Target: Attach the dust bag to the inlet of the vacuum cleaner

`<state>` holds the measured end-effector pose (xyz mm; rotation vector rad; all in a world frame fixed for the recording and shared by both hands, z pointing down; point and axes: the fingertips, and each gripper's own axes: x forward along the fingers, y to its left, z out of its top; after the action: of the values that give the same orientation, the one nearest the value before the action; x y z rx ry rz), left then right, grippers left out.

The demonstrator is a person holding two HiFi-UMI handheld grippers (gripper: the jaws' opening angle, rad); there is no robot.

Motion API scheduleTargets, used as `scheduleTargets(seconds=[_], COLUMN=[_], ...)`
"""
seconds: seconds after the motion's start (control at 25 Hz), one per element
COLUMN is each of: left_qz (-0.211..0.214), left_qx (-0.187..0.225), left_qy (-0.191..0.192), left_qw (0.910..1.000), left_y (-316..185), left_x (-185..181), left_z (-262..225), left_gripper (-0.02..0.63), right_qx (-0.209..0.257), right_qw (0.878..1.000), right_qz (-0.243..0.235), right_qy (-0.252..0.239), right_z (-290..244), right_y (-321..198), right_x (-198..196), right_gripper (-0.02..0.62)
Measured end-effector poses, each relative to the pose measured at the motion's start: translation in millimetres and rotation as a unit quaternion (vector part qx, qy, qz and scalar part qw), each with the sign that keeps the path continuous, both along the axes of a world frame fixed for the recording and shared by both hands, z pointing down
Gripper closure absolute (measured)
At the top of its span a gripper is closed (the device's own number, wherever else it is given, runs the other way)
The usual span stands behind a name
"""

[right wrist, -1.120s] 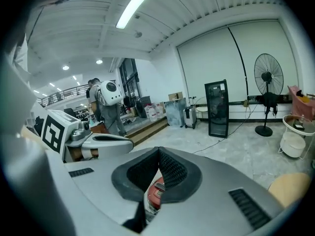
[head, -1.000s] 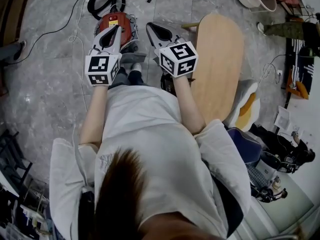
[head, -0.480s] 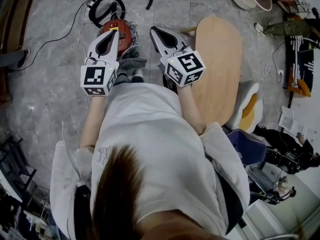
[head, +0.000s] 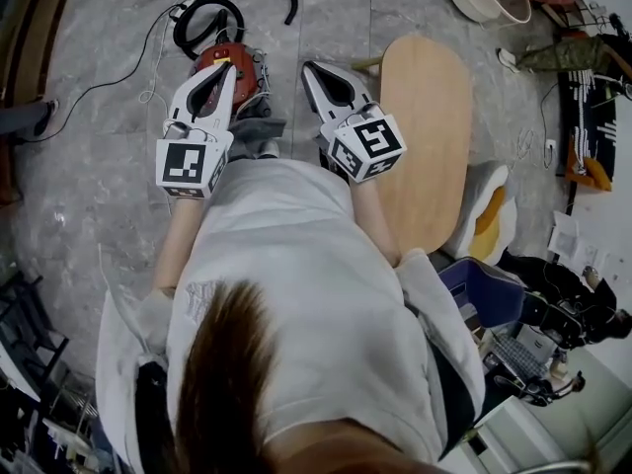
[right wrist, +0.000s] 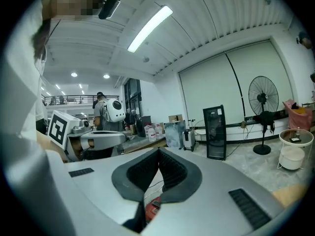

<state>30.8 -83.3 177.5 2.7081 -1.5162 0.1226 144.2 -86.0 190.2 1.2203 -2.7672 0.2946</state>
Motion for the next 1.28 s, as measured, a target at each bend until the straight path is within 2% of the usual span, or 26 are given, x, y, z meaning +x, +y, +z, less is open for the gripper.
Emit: scheduleTargets(seconds=[0.16, 0.44, 1.28], left_qz=[0.008, 0.012, -0.012], left_qx=[0.005, -0.010, -0.006], left_qy=[-0.002, -0.004, -0.002], left_qw=[1.0000, 0.9999, 0.9999], left_y=[7.7, 14.0, 11.0], left_x=[1.3, 2.4, -1.3], left_z=[-1.1, 9.6, 13.1], left_gripper=[0.588, 0.588, 0.588], right_qx=[0.002, 0.005, 0.005], right_qw=[1.000, 1.000, 1.000], right_qz=[0.005, 0.009, -0.011], right_qy=[0.009, -0.005, 0.010], right_z=[6.5, 6.1, 12.5], right_y=[6.6, 4.8, -0.1], right_x=[7.4, 12.7, 7.2], right_gripper=[0.594, 0.594, 0.594])
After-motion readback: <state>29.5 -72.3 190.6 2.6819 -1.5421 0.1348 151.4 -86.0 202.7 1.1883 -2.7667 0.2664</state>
